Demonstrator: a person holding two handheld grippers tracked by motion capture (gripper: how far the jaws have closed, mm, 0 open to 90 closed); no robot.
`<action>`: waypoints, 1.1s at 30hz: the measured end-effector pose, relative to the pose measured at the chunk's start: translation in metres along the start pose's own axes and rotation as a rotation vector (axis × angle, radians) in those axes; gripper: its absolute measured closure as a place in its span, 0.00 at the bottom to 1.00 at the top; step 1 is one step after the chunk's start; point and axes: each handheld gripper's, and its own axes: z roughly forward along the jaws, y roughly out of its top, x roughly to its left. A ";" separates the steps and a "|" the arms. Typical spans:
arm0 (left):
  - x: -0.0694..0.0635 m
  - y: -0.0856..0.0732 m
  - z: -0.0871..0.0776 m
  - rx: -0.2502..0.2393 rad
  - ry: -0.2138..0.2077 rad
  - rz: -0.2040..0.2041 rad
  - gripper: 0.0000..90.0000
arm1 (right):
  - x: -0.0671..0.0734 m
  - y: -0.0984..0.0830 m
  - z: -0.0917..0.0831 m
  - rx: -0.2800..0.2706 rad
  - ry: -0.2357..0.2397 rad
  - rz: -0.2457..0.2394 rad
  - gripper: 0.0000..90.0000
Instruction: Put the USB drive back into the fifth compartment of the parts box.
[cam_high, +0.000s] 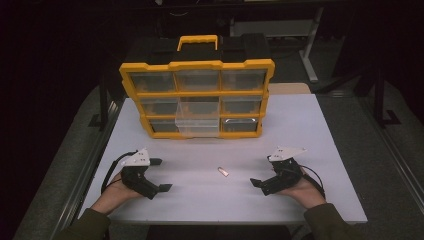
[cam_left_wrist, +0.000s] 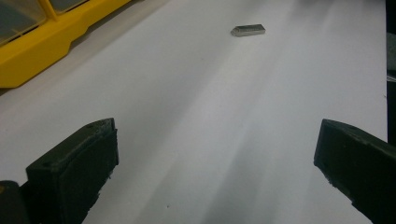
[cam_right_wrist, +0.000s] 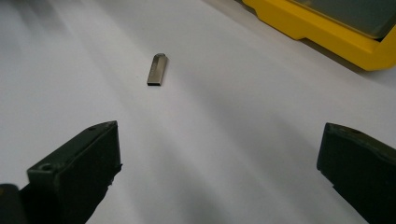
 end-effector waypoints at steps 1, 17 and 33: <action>0.000 0.000 0.000 0.000 0.000 0.000 0.00 | 0.000 0.000 0.000 0.000 0.000 0.000 0.00; -0.001 -0.001 0.001 -0.004 -0.007 0.001 0.00 | 0.001 0.009 0.000 -0.004 0.023 -0.004 0.00; -0.001 0.000 0.001 -0.005 -0.016 0.005 0.00 | 0.001 0.016 0.003 -0.012 0.032 -0.010 0.00</action>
